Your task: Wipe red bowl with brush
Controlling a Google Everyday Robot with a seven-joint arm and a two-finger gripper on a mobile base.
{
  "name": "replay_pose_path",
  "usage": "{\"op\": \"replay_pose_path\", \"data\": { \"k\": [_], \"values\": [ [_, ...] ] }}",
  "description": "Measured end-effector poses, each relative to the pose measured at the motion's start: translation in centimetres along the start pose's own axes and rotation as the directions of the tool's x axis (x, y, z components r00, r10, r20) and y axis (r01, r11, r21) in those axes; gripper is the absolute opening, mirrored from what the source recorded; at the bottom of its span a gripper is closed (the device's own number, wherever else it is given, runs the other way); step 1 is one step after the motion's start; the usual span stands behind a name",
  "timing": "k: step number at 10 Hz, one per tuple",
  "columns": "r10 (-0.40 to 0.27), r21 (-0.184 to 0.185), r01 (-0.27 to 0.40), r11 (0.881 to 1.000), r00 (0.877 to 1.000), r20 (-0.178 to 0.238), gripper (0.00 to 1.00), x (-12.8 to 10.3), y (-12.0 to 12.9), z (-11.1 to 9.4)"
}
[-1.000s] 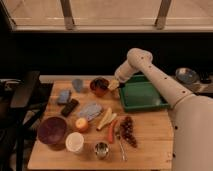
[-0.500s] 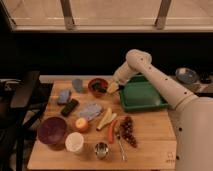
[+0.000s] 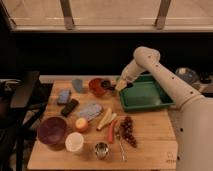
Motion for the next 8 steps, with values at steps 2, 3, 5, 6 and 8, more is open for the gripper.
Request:
{"op": "replay_pose_path", "data": {
  "k": [2,3,5,6,8],
  "values": [
    [-0.02,0.003,0.02,1.0,1.0,0.01,0.0,-1.0,-0.5,0.1],
    [-0.033,-0.005,0.033,0.999,0.999,0.016,0.0,-2.0,-0.4,0.6],
    [-0.069,-0.036,0.07,0.997,0.997,0.034,0.0,-4.9,0.6,2.3],
    [-0.084,-0.059,0.087,0.994,0.995,0.044,0.0,-6.1,1.3,3.3],
    [-0.097,-0.086,0.102,0.991,0.993,0.06,0.0,-6.8,2.3,4.1]
  ]
}}
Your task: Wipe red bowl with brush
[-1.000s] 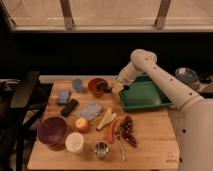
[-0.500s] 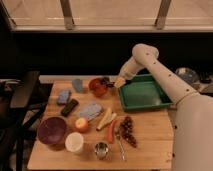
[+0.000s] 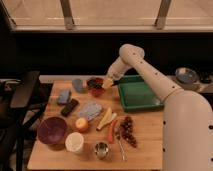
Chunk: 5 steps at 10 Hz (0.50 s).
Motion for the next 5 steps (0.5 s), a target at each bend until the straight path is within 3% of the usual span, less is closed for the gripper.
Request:
{"op": "replay_pose_path", "data": {
  "k": [1,5],
  "values": [
    [0.006,-0.022,-0.006,1.0,1.0,0.013,0.0,1.1,1.3,-0.1],
    [0.041,0.004,-0.041,0.999,0.999,0.002,0.0,4.3,1.1,-2.6]
  ]
}}
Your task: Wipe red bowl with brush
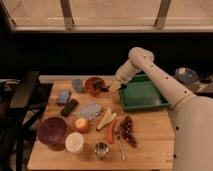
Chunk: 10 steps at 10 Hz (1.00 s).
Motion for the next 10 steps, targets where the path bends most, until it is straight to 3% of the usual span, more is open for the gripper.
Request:
{"op": "replay_pose_path", "data": {
  "k": [2,5,7,10],
  "values": [
    [0.001,0.013,0.0,1.0,1.0,-0.012,0.0,-0.4,-1.1,-0.1],
    [-0.035,0.011,0.036,0.999,0.999,-0.016,0.0,-3.6,-2.8,1.5],
    [-0.059,-0.007,0.059,0.998,0.998,-0.011,0.0,-5.0,-2.5,2.6],
    [-0.075,-0.034,0.075,0.997,0.997,-0.01,0.0,-4.4,-0.7,2.9]
  ]
}}
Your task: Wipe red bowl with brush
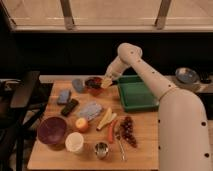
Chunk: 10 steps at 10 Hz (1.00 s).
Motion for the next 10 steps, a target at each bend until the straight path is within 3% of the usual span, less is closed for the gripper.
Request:
{"op": "replay_pose_path", "data": {
  "k": [2,5,8,10],
  "values": [
    [0.009,-0.003,-0.009,1.0,1.0,-0.007,0.0,1.2,1.0,-0.4],
    [0.045,0.024,-0.044,0.999,0.998,-0.033,0.0,3.8,0.3,-2.0],
    [0.048,0.045,-0.046,0.998,0.998,-0.043,0.0,3.0,-2.1,-2.0],
    [0.027,0.035,-0.025,0.999,0.999,-0.038,0.0,1.3,-2.7,-0.9]
  ]
}}
